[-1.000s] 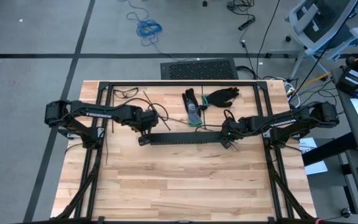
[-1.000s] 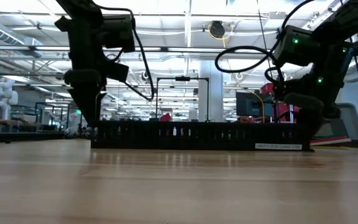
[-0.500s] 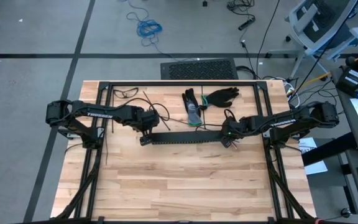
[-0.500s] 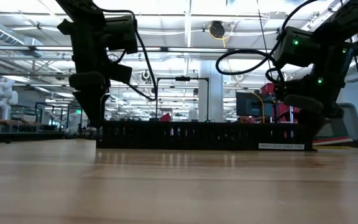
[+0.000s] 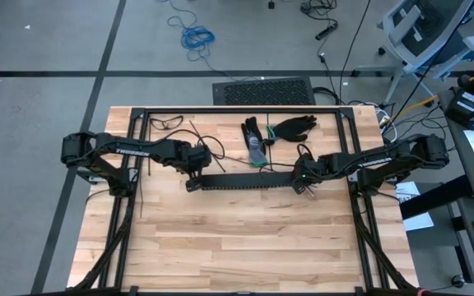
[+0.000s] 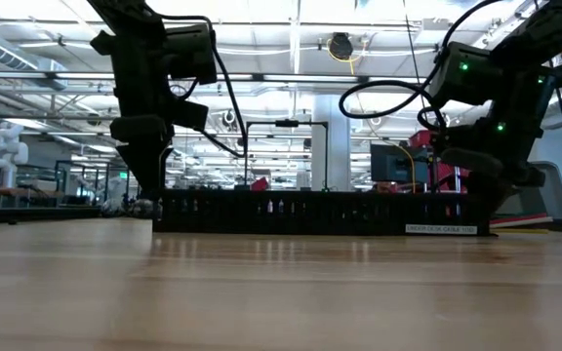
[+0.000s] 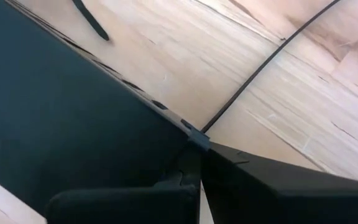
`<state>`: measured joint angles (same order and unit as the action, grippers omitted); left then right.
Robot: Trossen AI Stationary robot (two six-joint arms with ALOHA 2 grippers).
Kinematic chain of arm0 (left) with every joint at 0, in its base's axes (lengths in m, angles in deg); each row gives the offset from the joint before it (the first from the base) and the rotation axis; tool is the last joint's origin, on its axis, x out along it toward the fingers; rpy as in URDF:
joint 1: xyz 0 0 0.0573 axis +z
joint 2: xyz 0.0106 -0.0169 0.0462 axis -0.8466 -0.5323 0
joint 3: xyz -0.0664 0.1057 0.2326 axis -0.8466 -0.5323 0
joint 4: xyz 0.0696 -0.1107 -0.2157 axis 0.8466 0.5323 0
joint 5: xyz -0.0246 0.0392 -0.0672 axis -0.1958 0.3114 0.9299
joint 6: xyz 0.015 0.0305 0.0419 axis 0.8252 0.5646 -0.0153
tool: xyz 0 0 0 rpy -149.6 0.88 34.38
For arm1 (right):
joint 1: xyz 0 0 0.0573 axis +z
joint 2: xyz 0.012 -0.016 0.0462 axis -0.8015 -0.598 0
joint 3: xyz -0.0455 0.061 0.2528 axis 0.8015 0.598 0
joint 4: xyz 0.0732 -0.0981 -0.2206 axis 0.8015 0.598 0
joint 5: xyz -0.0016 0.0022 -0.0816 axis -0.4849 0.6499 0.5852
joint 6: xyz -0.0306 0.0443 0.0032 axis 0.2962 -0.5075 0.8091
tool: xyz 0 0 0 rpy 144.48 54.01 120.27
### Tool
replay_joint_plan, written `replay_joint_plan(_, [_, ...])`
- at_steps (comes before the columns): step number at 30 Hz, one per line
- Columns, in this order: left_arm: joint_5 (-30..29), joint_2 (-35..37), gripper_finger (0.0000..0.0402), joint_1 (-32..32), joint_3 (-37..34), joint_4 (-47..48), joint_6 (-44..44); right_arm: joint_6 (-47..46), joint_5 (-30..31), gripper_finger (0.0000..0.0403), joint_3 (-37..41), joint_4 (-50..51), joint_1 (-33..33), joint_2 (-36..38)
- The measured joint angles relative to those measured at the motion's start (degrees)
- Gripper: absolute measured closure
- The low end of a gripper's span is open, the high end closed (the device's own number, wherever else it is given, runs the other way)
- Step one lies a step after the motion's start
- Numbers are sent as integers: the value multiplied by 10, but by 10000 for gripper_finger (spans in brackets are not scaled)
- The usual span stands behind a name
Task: Ziptie cables
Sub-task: Close the black cable duct
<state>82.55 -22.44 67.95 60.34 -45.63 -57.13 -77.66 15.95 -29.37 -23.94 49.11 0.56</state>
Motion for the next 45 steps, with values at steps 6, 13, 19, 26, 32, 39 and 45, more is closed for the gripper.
replay_joint_plan(6, [0, -11, 38, 0, 1, -1, -4, -16, 1, 403, 0, -8, 0, -8])
replay_joint_plan(13, [-14, -22, 38, 0, 5, 9, -9, -8, -1, 403, -2, 6, 2, -5])
replay_joint_plan(19, [-21, -13, 38, 0, 7, 22, -12, 27, -25, 403, -6, 19, 2, 6])
replay_joint_plan(26, [-48, -12, 38, 0, 16, 68, -10, 27, -21, 403, -8, 70, 2, 41])
replay_joint_plan(32, [-96, -12, 38, 0, 16, 96, -6, 24, -1, 403, -8, 174, 2, 83])
replay_joint_plan(39, [-205, -12, 38, 14, 15, 29, 27, 1, 103, 403, -7, 180, -12, 114])
replay_joint_plan(45, [-171, -12, 38, 59, 15, -151, 55, 21, 100, 403, -7, 16, -66, 94])
